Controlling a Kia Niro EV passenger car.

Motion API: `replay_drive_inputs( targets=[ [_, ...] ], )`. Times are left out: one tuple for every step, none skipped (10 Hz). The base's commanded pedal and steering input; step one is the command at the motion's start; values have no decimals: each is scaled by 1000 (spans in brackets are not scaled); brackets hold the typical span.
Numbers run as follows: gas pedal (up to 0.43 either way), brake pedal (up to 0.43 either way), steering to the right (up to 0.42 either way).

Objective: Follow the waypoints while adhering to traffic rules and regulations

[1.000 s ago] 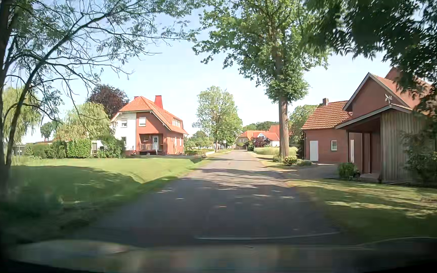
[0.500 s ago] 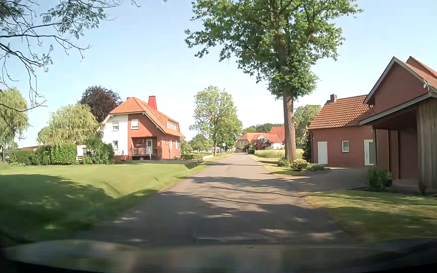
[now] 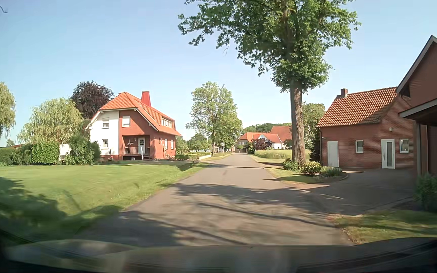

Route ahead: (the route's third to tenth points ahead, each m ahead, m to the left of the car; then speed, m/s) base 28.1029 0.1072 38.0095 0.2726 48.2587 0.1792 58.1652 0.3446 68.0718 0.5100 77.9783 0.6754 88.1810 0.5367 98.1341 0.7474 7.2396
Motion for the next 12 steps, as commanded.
replay_drive_inputs(
  targets=[
    [138,6,6],
    [138,6,7],
    [138,6,8],
    [138,6,6],
    [138,6,4],
    [138,6,4],
    [138,6,5],
    [138,6,4],
    [138,6,4],
    [138,6,4],
    [138,6,4],
    [138,6,3]
  ],
)
